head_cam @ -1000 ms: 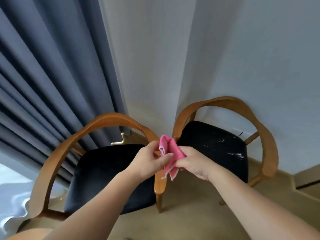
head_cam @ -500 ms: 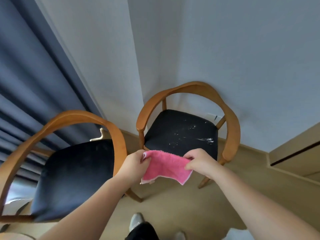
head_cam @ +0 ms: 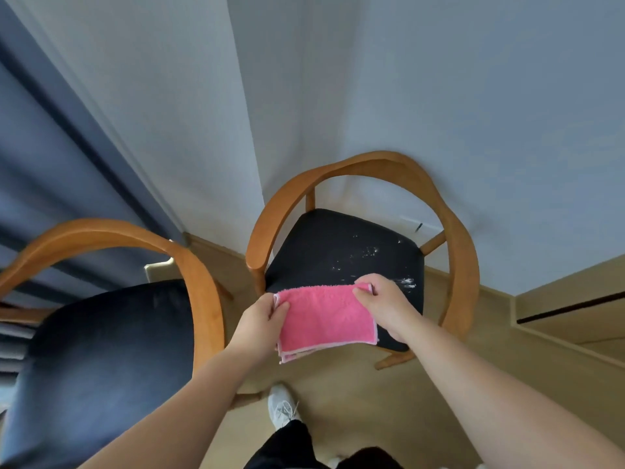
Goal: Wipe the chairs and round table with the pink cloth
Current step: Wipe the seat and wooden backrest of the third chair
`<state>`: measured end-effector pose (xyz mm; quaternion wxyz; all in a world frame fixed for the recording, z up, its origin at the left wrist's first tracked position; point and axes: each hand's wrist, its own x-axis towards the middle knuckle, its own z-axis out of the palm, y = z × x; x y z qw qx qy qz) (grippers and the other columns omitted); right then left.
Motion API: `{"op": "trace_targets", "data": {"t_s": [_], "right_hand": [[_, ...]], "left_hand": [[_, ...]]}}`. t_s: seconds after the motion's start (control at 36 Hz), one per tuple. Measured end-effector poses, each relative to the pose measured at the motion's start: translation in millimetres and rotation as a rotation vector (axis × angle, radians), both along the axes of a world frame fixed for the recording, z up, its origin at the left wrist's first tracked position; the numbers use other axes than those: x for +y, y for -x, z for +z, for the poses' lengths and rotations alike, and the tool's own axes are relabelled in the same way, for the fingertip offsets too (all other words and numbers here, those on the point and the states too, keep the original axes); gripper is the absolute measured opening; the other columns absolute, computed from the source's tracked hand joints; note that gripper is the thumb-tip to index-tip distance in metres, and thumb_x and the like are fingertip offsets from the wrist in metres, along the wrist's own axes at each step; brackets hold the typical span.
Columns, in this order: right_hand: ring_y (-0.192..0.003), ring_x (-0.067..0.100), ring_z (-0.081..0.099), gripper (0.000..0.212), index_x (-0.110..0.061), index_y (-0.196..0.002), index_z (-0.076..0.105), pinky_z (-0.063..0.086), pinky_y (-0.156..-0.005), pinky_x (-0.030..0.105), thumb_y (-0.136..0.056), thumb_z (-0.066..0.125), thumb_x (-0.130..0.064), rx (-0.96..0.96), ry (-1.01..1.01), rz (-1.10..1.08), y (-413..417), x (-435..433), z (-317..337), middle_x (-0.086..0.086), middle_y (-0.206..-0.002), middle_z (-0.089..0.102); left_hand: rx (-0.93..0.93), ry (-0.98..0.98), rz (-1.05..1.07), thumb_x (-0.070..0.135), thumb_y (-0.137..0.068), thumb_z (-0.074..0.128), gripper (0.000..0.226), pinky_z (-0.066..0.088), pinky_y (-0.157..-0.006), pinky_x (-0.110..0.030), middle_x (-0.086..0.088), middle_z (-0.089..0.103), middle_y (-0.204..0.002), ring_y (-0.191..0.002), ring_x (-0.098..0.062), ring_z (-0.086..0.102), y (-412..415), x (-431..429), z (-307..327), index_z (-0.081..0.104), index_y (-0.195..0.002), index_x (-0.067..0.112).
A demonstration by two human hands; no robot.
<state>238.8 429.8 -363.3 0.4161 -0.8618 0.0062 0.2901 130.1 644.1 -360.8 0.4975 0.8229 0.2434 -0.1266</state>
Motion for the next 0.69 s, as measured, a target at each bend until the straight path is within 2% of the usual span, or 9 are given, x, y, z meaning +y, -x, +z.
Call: {"op": "trace_targets", "data": {"t_s": [0.08,0.14,0.19,0.25,0.33,0.39,0.44,0.56,0.69], "right_hand": [[-0.091,0.003,0.051,0.069,-0.027,-0.142,0.038,0.044,-0.073,0.020,-0.084,0.067,-0.007,0.145,0.033,0.076,-22.3,10.2,-10.4,-0.001,-0.135,0.045],[-0.083,0.004,0.053,0.084,-0.031,-0.148,0.027,0.053,-0.070,0.024,-0.080,0.064,0.004,0.194,0.065,0.103,-35.1,19.8,-17.8,0.003,-0.137,0.043],[-0.085,0.010,0.058,0.081,-0.032,-0.143,0.028,0.057,-0.074,0.033,-0.080,0.063,0.005,0.174,0.106,0.103,-47.2,30.2,-28.0,0.001,-0.124,0.050],[-0.083,0.016,0.060,0.062,-0.027,-0.129,0.035,0.052,-0.059,0.029,-0.081,0.061,0.004,0.121,0.128,0.098,-60.2,39.6,-41.5,0.003,-0.110,0.056],[-0.086,0.022,0.061,0.036,-0.020,-0.105,0.045,0.044,-0.055,0.024,-0.082,0.058,0.005,0.024,0.181,0.154,-81.5,51.4,-63.0,0.009,-0.102,0.058],[-0.095,0.022,0.062,0.027,-0.016,-0.100,0.054,0.043,-0.060,0.017,-0.084,0.058,0.005,-0.010,0.205,0.227,-96.8,58.9,-79.3,0.006,-0.106,0.060],[-0.107,0.016,0.059,0.028,-0.017,-0.105,0.063,0.040,-0.069,0.013,-0.088,0.056,0.004,-0.004,0.210,0.312,-112.8,66.5,-97.0,0.001,-0.117,0.061],[-0.124,0.021,0.052,0.048,-0.015,-0.134,0.057,0.041,-0.096,0.025,-0.091,0.049,0.004,-0.005,0.269,0.540,-148.5,83.8,-134.5,0.004,-0.138,0.054],[-0.118,0.025,0.052,0.055,-0.015,-0.145,0.044,0.046,-0.099,0.038,-0.095,0.037,0.007,-0.032,0.308,0.818,-187.7,113.0,-184.9,0.004,-0.143,0.046]], "left_hand": [[0.049,0.024,0.014,0.037,-0.097,0.043,0.028,0.055,-0.069,-0.047,-0.009,0.065,-0.089,-0.080,-0.024,0.065,-17.7,7.0,-11.5,0.054,-0.101,0.011],[0.079,0.026,0.031,0.035,-0.096,0.044,0.026,0.056,-0.069,-0.047,-0.009,0.065,-0.090,-0.080,-0.025,0.066,-26.6,11.0,-20.4,0.054,-0.103,0.011],[0.111,0.050,0.060,0.033,-0.095,0.047,0.018,0.057,-0.068,-0.043,-0.005,0.066,-0.091,-0.079,-0.021,0.067,-33.4,14.2,-31.3,0.054,-0.101,0.017],[0.144,0.113,0.097,0.028,-0.093,0.052,0.008,0.059,-0.064,-0.037,0.000,0.067,-0.092,-0.076,-0.014,0.068,-39.5,16.1,-43.4,0.052,-0.101,0.024],[0.195,0.190,0.178,0.015,-0.089,0.057,0.018,0.059,-0.064,-0.035,0.000,0.066,-0.095,-0.079,-0.014,0.068,-50.1,16.7,-62.8,0.051,-0.104,0.024],[0.234,0.222,0.240,0.010,-0.086,0.058,0.025,0.059,-0.066,-0.037,-0.002,0.066,-0.097,-0.081,-0.016,0.068,-57.5,14.7,-77.6,0.051,-0.107,0.021],[0.266,0.248,0.313,0.009,-0.084,0.058,0.028,0.059,-0.067,-0.037,-0.002,0.066,-0.097,-0.082,-0.017,0.068,-65.4,10.7,-95.1,0.051,-0.109,0.021],[0.313,0.316,0.506,0.002,-0.079,0.053,0.034,0.057,-0.073,-0.045,-0.006,0.066,-0.100,-0.087,-0.025,0.067,-83.6,-1.3,-138.3,0.050,-0.110,0.016],[0.295,0.454,0.738,-0.006,-0.080,0.048,0.039,0.058,-0.071,-0.046,-0.012,0.065,-0.105,-0.089,-0.029,0.067,-105.0,-18.3,-193.9,0.048,-0.116,0.007]]}}
